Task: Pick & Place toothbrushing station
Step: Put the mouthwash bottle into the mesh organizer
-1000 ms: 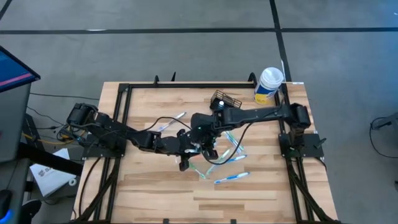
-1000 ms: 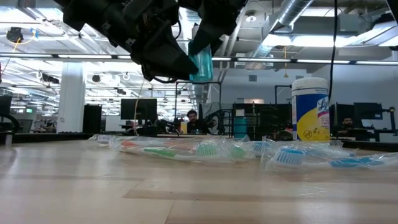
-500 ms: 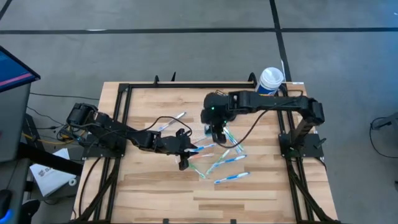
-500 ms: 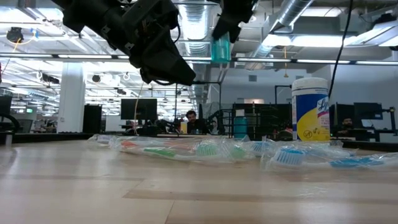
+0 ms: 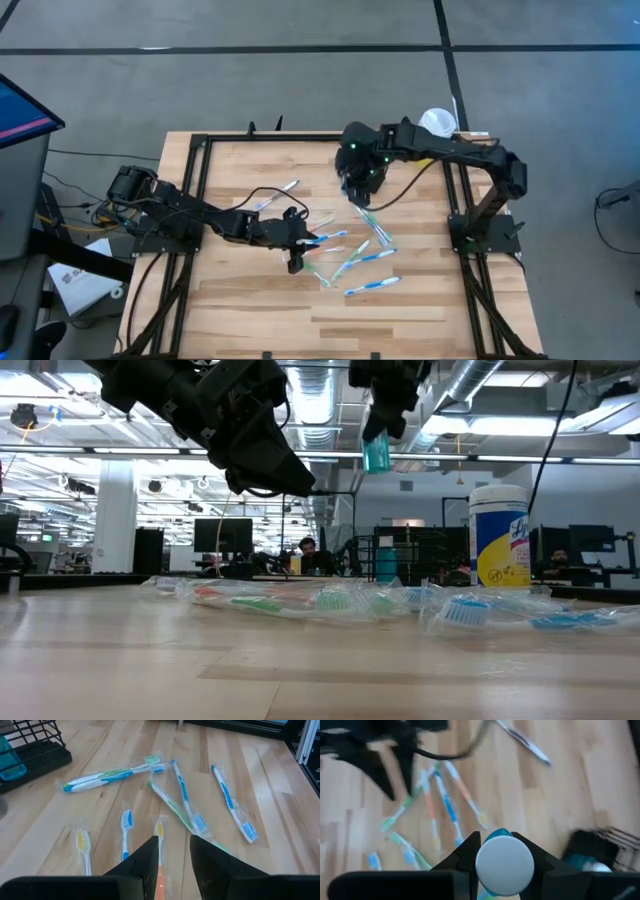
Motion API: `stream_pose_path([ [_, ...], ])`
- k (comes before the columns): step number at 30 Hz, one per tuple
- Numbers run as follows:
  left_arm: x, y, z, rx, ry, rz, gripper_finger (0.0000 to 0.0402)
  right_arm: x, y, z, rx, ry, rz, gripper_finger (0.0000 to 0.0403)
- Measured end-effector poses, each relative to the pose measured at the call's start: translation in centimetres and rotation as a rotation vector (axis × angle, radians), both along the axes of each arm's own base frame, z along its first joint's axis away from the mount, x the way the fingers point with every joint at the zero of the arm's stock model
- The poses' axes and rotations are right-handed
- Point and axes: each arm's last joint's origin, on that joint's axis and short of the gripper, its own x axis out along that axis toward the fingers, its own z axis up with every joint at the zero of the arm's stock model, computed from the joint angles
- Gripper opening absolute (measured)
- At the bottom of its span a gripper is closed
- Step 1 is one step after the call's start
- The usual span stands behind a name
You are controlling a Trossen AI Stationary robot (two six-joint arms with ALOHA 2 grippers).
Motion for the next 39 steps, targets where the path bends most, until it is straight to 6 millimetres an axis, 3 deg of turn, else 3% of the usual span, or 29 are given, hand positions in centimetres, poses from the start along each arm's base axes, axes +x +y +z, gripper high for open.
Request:
stream_pose_path([
  [10,0.0,0.0,0.0,0.0,0.001,0.0,0.0104,-1.5,-3.9,-0.6,0.005,0.033,-0.113,0.0078],
  [19,0.0,0.0,0.0,-0.003,-0.001,-0.003,0.0104,-4.9,-6.8,-3.1,0.003,-0.02,-0.253,0.0078],
  [27,0.0,0.0,0.1,-0.004,-0.009,-0.002,0.0104,-7.0,-8.3,-4.8,-0.006,-0.063,-0.338,0.0078],
  [39,0.1,0.0,0.2,-0.004,-0.016,0.002,0.0104,-7.9,-9.4,-7.7,-0.004,-0.063,-0.388,0.0078],
])
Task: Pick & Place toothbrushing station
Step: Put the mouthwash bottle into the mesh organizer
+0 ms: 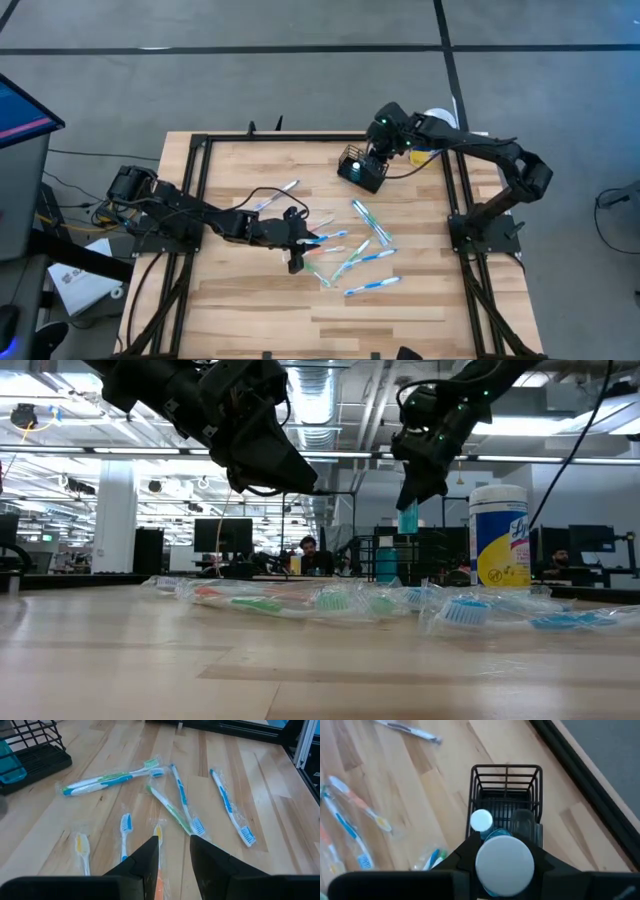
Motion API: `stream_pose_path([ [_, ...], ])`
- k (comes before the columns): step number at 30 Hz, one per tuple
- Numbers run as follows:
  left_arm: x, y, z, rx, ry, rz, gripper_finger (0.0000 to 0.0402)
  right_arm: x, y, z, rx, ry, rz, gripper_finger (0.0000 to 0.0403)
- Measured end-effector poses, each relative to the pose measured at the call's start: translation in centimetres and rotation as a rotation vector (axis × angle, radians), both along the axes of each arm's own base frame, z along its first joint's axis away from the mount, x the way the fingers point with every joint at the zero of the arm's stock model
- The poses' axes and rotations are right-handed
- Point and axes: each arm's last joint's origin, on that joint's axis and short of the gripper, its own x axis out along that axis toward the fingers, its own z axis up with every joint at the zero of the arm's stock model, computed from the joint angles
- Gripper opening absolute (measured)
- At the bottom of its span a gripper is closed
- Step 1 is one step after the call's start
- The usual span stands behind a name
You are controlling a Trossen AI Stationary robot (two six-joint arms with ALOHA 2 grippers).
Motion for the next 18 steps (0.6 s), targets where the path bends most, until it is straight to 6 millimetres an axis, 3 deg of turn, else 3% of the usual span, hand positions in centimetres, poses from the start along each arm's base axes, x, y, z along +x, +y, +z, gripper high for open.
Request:
stream_pose_path([
  [18,0.03,-0.01,0.05,-0.002,-0.006,-0.001,0.0104,0.25,-0.1,-1.19,-0.007,-0.016,-0.001,0.0079],
])
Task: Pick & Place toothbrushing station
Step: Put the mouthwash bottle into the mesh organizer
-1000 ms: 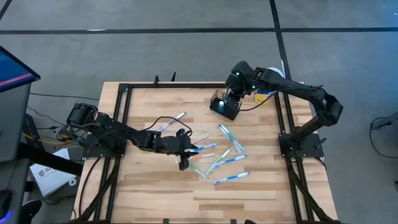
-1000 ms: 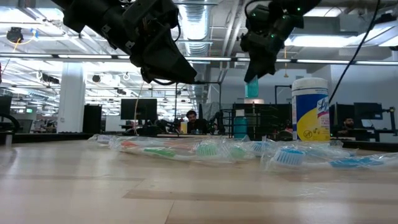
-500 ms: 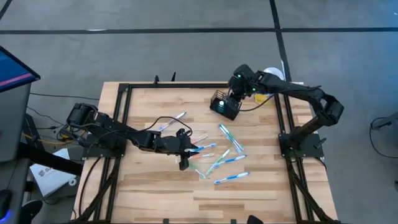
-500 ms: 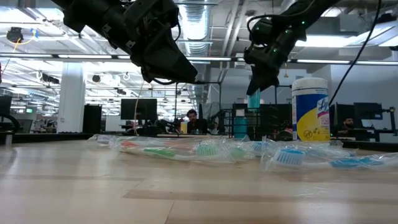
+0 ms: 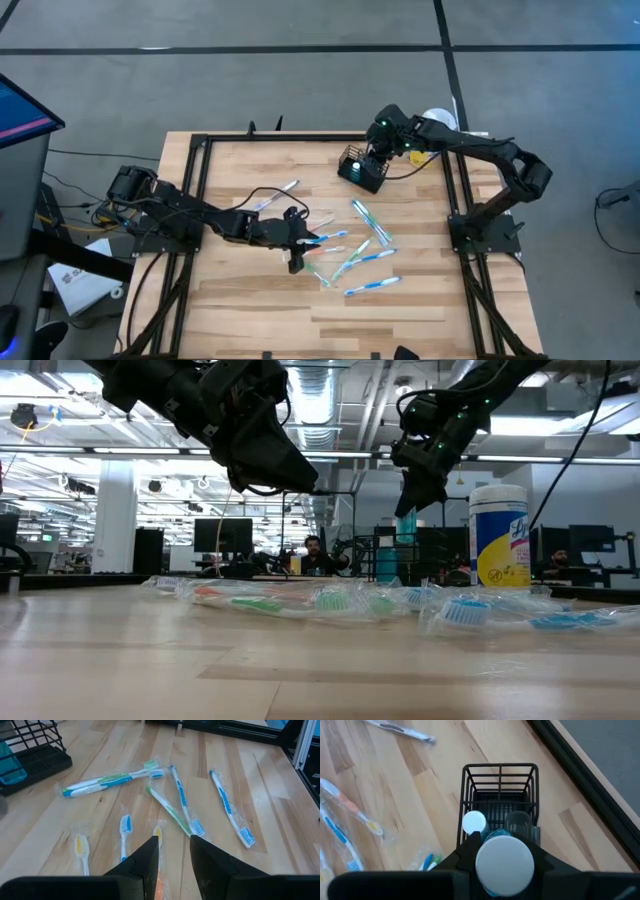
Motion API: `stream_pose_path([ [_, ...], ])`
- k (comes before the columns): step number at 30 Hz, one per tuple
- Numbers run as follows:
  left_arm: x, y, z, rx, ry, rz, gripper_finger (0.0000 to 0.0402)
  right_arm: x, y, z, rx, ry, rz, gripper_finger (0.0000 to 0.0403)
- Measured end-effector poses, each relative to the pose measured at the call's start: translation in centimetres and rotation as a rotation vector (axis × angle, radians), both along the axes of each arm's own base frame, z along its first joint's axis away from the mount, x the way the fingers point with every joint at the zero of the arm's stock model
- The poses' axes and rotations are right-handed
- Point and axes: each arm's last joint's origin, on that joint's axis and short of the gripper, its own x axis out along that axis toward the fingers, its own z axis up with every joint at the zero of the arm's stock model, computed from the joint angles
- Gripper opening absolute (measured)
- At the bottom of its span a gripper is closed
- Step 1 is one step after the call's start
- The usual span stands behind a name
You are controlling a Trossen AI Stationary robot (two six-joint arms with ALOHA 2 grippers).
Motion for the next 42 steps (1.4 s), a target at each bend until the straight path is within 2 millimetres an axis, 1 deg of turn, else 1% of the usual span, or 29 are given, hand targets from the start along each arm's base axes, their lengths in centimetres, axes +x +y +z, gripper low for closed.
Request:
stream_pose_path([
  [13,0.0,0.0,0.0,0.0,0.0,-0.001,0.0104,0.1,0.1,0.0,-0.004,-0.006,0.004,0.008],
  [16,0.0,0.0,0.0,0.0,0.0,-0.001,0.0104,0.2,0.2,-0.6,-0.008,-0.019,0.005,0.008],
  [23,0.0,0.0,0.0,-0.001,-0.002,-0.001,0.0104,-0.3,0.4,-2.0,0.007,0.001,0.001,0.0081],
  [27,0.0,0.0,0.0,0.001,-0.004,0.003,0.0104,-0.3,0.4,-2.2,0.004,-0.005,0.0,0.0081],
  [35,0.0,0.0,0.1,0.009,-0.008,0.017,0.0104,-0.4,0.5,-3.2,-0.004,-0.017,0.0,0.0081],
  [42,0.0,0.1,0.1,0.009,-0.01,0.018,0.0104,-0.4,0.5,-3.2,-0.002,-0.023,-0.007,0.0081],
])
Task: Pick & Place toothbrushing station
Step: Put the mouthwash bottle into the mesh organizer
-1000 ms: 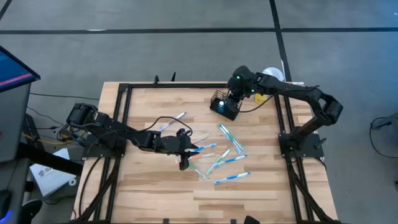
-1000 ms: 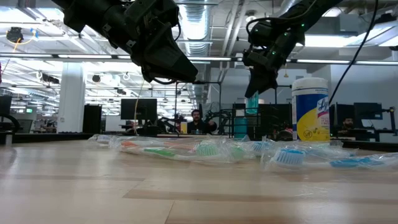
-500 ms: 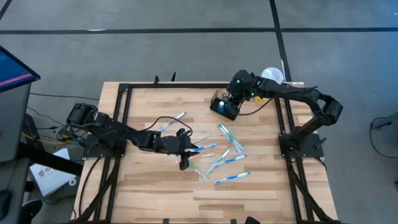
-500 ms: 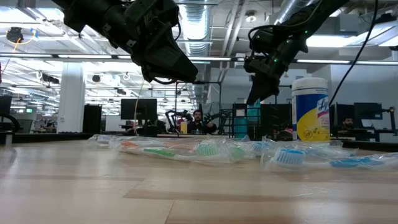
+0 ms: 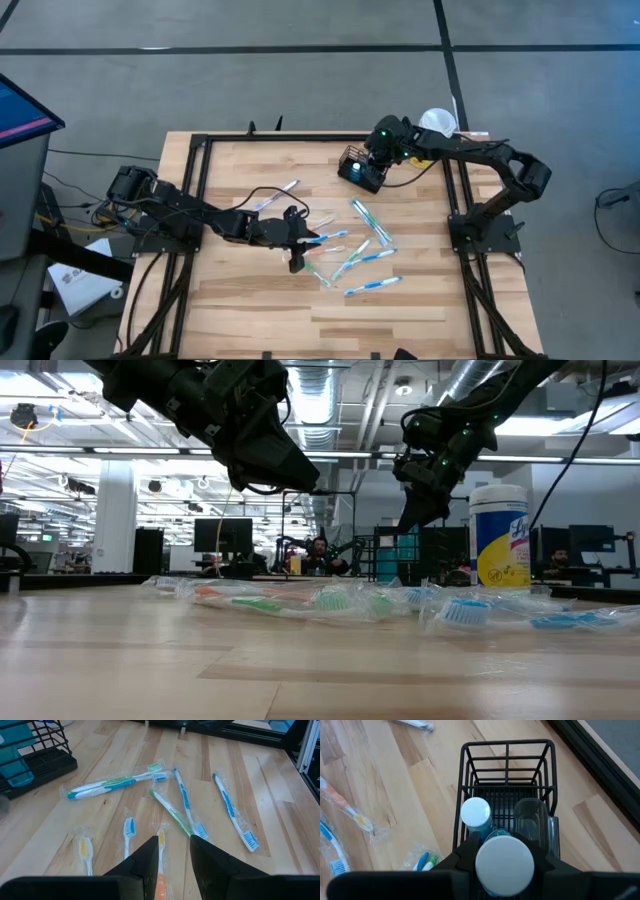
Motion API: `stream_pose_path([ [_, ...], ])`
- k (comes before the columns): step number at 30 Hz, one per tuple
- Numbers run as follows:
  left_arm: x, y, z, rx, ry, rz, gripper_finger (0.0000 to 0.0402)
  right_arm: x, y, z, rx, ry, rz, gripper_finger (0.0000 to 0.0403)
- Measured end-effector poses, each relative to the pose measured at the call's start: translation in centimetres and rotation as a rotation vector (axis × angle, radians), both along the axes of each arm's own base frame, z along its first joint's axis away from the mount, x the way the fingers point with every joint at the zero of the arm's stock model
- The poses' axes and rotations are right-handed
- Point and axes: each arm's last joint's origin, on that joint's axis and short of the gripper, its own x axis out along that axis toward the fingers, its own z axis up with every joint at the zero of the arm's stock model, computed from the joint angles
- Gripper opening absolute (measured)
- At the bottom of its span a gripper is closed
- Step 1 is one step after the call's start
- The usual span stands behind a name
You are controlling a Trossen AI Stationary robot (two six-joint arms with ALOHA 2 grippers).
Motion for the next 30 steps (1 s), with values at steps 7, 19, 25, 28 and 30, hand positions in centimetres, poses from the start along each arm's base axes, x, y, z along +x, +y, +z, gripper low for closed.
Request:
stream_pose_path([
  [7,0.0,0.0,0.0,0.0,0.0,0.001,0.0104,0.3,0.1,-0.6,0.011,0.015,0.01,0.0082],
  [19,0.0,0.0,0.0,0.001,-0.001,0.0,0.0104,1.1,0.1,-1.8,0.019,0.035,0.027,0.0089],
  [25,0.0,0.0,0.0,0.001,-0.003,0.0,0.0104,1.0,0.1,-1.8,0.023,0.037,0.024,0.0114],
  [28,0.0,0.0,0.0,0.001,-0.004,0.0,0.0104,1.0,0.1,-1.8,0.022,0.038,0.026,0.012],
  [30,0.0,0.0,0.0,0.002,-0.005,0.0,0.0104,1.0,0.1,-1.8,0.022,0.039,0.027,0.012],
])
